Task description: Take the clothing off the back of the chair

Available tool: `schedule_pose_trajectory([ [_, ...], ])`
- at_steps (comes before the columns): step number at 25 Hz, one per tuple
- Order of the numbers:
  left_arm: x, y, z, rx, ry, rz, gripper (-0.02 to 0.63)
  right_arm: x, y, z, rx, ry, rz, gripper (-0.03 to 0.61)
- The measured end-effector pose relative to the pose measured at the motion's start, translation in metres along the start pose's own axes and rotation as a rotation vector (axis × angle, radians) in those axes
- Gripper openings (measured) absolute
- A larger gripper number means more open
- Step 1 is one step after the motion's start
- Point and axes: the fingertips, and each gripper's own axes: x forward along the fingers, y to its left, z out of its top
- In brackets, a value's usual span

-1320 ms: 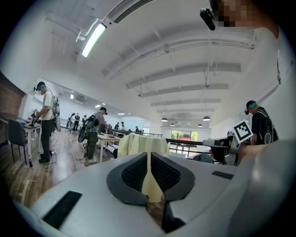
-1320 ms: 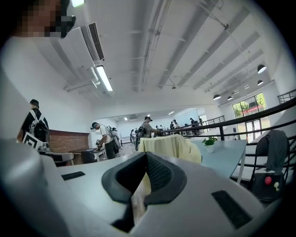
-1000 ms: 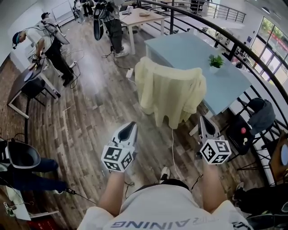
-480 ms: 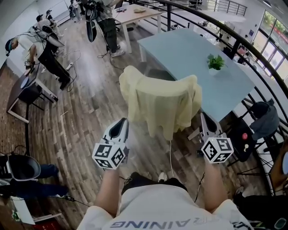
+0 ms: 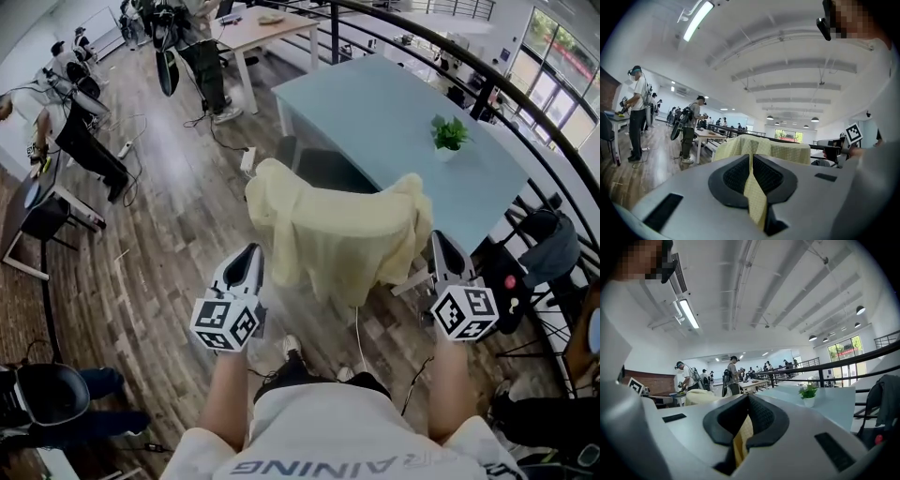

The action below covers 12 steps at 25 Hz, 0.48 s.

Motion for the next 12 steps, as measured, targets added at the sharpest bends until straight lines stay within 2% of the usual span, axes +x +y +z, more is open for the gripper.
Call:
schedule_pose_trajectory([
  [7,0.036,0.057,0.012,-0.008,0.035,-0.095,0.052,0.027,-0.004,0.018,-0.022,-0.018,-0.148,0.02],
  [12,0.054,0.076,0.014,-0.025,0.043,-0.127,0.052,0.034,-0.001,0.015,-0.051,0.022,-0.188,0.02],
])
